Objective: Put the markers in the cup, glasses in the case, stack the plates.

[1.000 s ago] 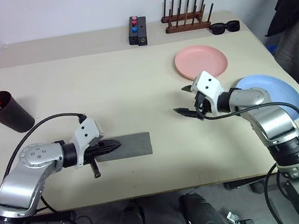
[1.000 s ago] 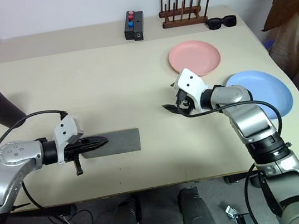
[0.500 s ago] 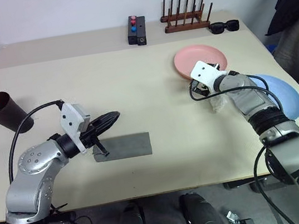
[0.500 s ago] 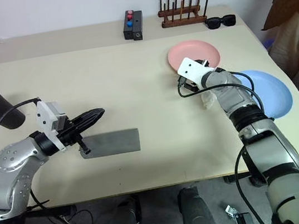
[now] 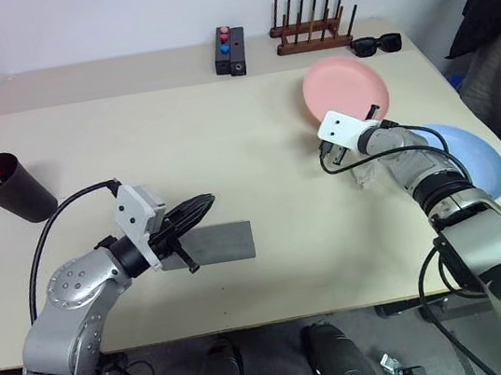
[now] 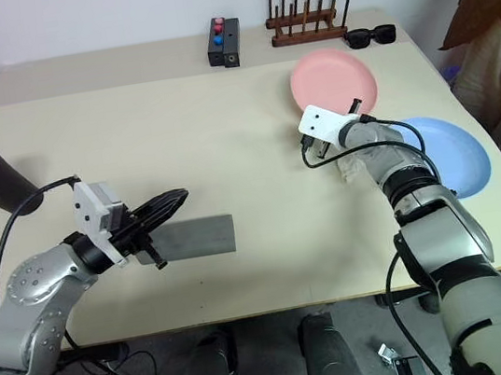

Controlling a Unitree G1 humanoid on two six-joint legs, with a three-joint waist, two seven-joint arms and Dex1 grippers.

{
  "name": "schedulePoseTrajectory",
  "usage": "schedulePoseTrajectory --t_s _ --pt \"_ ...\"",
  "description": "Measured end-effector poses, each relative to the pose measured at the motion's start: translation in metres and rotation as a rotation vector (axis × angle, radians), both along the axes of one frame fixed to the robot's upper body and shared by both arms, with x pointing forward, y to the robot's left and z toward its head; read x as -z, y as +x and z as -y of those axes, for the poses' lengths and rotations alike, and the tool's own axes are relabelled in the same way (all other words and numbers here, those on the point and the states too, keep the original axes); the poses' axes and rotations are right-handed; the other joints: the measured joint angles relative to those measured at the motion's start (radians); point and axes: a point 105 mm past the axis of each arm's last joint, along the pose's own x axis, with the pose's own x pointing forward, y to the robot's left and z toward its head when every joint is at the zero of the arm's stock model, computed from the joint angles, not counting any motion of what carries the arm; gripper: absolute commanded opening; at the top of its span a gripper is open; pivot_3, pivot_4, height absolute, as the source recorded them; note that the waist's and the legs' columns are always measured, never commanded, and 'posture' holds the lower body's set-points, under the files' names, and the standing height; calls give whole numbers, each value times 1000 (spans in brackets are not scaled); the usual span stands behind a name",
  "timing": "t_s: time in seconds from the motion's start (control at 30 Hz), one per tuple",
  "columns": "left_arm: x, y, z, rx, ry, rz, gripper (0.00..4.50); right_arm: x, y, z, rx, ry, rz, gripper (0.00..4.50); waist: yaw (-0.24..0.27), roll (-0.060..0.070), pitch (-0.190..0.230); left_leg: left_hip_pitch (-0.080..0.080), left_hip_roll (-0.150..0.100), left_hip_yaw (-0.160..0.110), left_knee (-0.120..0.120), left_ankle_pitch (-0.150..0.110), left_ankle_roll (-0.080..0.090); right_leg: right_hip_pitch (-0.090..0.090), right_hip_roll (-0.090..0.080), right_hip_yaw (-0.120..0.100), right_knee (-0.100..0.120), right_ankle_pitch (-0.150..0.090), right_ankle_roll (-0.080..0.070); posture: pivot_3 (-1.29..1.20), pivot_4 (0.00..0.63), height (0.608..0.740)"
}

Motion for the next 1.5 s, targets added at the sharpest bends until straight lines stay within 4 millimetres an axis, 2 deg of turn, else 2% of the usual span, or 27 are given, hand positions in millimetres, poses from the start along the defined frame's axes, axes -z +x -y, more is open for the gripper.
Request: schedulePoseTrajectory --t_s 0.07,0.2,0.33,0.43,0.5,0.6,0.67,0.77,0.93,1.0,1.07,1.17,1.3,1.43,1.5 --pt "2 3 1 -9 -1 0 0 -8 -10 9 -17 -19 22 59 6 0 0 0 0 0 0 0 0 0 0 0 0 0 0 0 150 740" --pt "1 7 9 21 1 12 0 -18 -44 44 -2 21 -18 59 19 1 0 0 0 0 0 0 0 1 0 0 -1 -1 0 0 150 740" --pt "6 8 18 81 26 7 0 -25 -97 76 -4 26 -141 59 26 3 0 1 0 0 1 0 0 1 0 0 0 -2 -2 0 150 740" --pt "13 9 23 122 42 -7 0 -24 -136 95 27 32 -267 59 24 4 -1 2 0 0 2 0 0 3 0 1 0 -2 -3 0 150 740" --pt "16 11 26 145 44 -13 0 -19 -154 106 69 50 -336 59 19 4 -1 3 0 1 4 0 0 3 0 1 0 -1 -4 0 150 740" --pt "17 13 29 168 45 -8 0 -9 -169 110 101 67 -410 59 12 4 -1 3 0 1 6 0 0 4 0 1 0 -1 -4 0 150 740" --pt "18 12 31 180 45 -11 0 -5 -172 111 116 67 -429 59 5 4 -1 2 0 1 6 0 0 4 0 1 0 -1 -4 0 150 740" --pt "19 12 34 193 43 -9 0 -4 -172 116 162 77 -455 935 3 4 -1 1 0 1 8 -1 1 4 0 1 0 -1 -4 0 150 740" --pt "20 9 34 203 43 -11 0 -8 -169 109 153 77 -458 3506 1 4 -1 1 0 1 9 -1 2 4 0 1 0 -1 -4 0 150 740" --pt "23 8 33 208 44 -19 0 -19 -161 97 121 124 -419 3506 -3 4 -1 1 0 1 9 -1 2 4 0 1 0 -1 -4 0 150 740" --pt "23 6 34 211 43 -18 0 -33 -155 77 51 199 -378 3506 -2 4 -1 1 0 1 10 -1 2 4 0 1 0 -1 -4 0 150 740" --pt "25 5 33 206 41 -21 0 -34 -146 50 -28 288 -362 3506 0 3 -1 1 0 1 10 -2 2 5 0 1 0 -1 -4 0 150 740" --pt "28 3 32 191 36 -29 0 -2 -133 29 -31 357 -407 3506 5 3 -1 -1 0 1 12 -2 2 5 -1 1 0 -1 -4 0 150 740" --pt "29 -1 31 181 33 -28 0 25 -121 32 47 378 -431 3506 3 3 -1 -1 0 1 12 -2 2 5 -1 1 0 -1 -4 0 150 740" --pt "30 -2 30 174 32 -33 0 30 -114 38 91 387 -410 3506 2 3 -1 0 0 1 12 -2 2 5 -1 1 0 -1 -4 0 150 740"
